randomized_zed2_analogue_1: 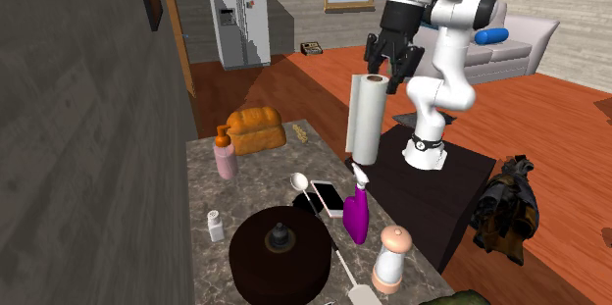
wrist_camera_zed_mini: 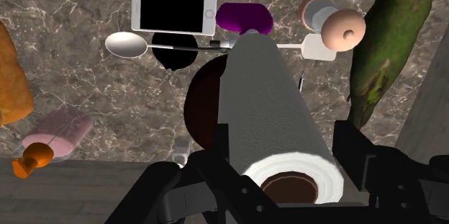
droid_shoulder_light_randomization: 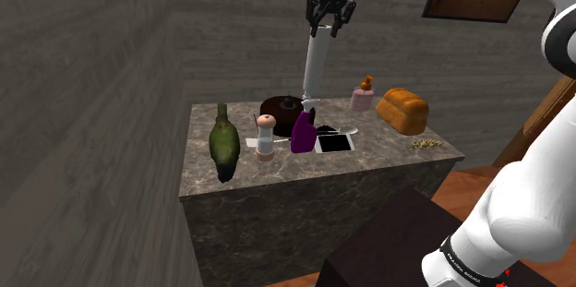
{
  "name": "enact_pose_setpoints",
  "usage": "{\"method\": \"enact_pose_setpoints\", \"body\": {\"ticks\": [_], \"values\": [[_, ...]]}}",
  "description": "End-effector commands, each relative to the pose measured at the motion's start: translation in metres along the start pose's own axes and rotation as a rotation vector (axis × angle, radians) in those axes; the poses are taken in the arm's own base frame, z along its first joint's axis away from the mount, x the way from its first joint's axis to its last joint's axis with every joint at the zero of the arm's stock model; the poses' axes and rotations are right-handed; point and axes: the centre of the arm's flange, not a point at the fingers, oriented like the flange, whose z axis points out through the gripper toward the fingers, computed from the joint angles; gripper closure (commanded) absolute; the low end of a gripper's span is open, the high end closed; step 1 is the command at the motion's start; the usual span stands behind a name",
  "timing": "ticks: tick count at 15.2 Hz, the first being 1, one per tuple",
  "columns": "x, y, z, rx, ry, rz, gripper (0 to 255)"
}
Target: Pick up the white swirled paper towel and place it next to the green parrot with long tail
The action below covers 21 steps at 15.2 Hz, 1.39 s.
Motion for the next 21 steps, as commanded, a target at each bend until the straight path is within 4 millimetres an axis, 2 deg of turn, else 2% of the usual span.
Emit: {"method": "enact_pose_setpoints", "body": {"ticks": [1,17,21], "values": [[-0.012,-0.025,-0.001,0.000,0.000,0.001,255],[-0.089,-0.220,-0.018,0.000,0.000,0.001,255],[-0.093,-0.220,0.003,0.000,0.000,0.001,255]]}}
